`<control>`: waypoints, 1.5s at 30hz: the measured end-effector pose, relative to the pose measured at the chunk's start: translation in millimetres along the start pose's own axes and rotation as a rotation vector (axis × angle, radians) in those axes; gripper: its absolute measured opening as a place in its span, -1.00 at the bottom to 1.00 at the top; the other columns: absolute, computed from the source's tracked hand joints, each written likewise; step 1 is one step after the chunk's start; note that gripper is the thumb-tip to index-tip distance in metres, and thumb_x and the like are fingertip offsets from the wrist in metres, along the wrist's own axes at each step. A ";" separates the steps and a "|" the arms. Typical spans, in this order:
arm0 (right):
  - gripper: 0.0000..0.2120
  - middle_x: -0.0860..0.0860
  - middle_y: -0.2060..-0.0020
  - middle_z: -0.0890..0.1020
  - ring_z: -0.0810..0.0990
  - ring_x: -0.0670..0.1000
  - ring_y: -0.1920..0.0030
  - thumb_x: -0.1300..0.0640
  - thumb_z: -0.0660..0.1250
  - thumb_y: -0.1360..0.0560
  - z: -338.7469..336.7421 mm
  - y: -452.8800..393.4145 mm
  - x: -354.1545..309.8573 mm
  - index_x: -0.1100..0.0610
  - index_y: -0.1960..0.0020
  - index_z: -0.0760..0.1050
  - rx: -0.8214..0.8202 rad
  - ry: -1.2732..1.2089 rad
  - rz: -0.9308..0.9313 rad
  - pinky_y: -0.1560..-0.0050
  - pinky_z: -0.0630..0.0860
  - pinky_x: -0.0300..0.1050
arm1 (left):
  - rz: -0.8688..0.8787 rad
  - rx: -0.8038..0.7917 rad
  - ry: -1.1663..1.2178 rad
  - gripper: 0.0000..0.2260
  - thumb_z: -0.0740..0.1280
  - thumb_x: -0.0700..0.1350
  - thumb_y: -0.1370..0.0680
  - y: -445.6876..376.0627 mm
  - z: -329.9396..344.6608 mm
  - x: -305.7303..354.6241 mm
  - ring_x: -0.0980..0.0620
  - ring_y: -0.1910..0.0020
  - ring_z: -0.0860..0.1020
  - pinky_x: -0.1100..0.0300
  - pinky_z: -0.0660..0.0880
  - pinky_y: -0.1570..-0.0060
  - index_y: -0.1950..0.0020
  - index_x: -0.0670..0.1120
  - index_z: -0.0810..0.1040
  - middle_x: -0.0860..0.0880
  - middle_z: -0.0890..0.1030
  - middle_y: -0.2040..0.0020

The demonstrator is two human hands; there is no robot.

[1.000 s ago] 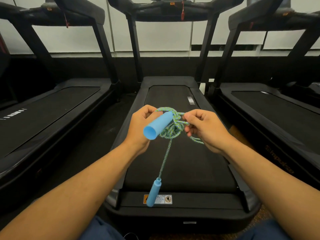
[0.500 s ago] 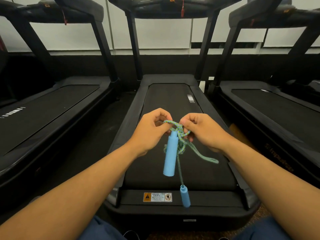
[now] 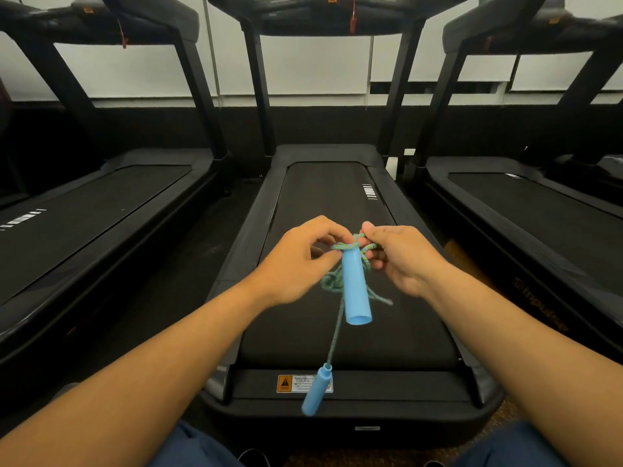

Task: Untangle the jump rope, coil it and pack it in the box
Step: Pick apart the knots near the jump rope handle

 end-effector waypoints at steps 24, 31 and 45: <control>-0.86 -0.08 0.32 0.63 0.51 -0.15 0.32 0.14 0.37 -0.61 -2.7 6.0 -12.6 0.18 -0.01 0.68 -0.218 0.266 -0.193 0.23 0.40 -0.15 | -0.028 0.062 0.077 -0.60 0.50 -0.24 -0.50 -0.9 0.0 -18.1 0.01 0.01 0.69 0.06 0.64 -0.01 -0.29 -0.01 0.53 0.01 0.58 -0.17; -0.71 0.03 0.30 0.65 0.60 -0.06 0.26 0.17 0.34 -0.60 -0.6 4.3 -16.2 0.10 0.29 0.63 -0.120 0.194 -0.240 0.13 0.51 -0.10 | -0.086 -0.027 0.109 -0.80 0.44 -0.22 -0.55 -1.1 1.7 -17.4 -0.17 0.07 0.70 -0.22 0.59 -0.05 -0.12 -0.01 0.54 -0.14 0.70 0.01; -0.79 0.18 0.14 0.63 0.71 0.14 0.10 0.20 0.30 -0.64 -9.8 -4.8 -19.2 0.22 0.17 0.47 0.244 -0.300 -0.170 0.17 0.67 -0.05 | -0.120 0.050 0.073 -0.79 0.49 -0.20 -0.51 -11.4 -5.2 -24.3 -0.15 0.10 0.69 -0.09 0.61 0.12 0.00 -0.03 0.48 -0.01 0.61 0.02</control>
Point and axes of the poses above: each hand's wrist, its own y-axis away from the middle knuckle, its own z-axis out of the palm, x = y × z, the point moved 4 cm from there along -y, towards the middle knuckle
